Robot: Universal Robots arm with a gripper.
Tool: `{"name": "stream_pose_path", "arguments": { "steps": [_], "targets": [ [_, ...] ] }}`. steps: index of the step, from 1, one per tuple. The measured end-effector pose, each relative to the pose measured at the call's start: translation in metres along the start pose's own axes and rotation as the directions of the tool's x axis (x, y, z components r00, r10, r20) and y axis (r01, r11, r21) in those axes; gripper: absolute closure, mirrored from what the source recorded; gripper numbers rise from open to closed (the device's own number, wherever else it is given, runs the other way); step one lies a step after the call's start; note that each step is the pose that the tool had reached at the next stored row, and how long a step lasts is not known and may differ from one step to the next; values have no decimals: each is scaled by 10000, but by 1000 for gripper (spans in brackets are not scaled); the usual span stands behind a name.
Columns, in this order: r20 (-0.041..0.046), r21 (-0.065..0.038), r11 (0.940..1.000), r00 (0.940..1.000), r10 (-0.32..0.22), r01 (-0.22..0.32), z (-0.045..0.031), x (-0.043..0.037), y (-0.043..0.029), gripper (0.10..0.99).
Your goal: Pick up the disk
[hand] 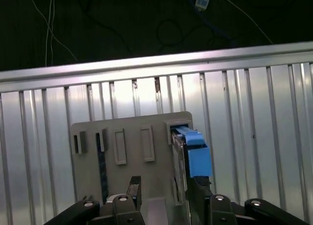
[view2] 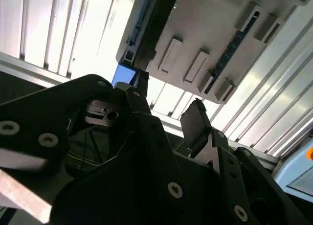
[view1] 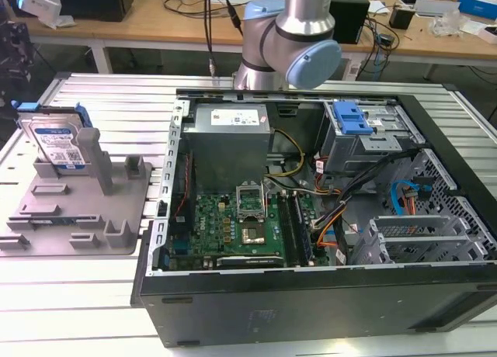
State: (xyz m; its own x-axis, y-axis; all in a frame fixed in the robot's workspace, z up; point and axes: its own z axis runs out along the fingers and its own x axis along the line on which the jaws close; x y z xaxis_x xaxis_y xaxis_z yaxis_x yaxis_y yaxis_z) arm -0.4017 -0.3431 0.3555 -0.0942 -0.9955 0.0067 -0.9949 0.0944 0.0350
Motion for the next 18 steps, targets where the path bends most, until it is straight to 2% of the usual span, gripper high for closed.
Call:
{"name": "stream_pose_path", "arguments": {
  "steps": [5, 9, 11, 18],
  "targets": [
    [-23, 3, 9997, 9997, -245, 245, 0, -185, 24, 545],
    [-95, 9, 9993, 9993, -373, 373, 1, -192, 50, 545],
    [-124, 10, 9991, 9990, -425, 425, 1, -238, 65, 545],
    [-150, 11, 9987, 9986, -515, 516, 1, -256, 80, 545]
  ]
}}
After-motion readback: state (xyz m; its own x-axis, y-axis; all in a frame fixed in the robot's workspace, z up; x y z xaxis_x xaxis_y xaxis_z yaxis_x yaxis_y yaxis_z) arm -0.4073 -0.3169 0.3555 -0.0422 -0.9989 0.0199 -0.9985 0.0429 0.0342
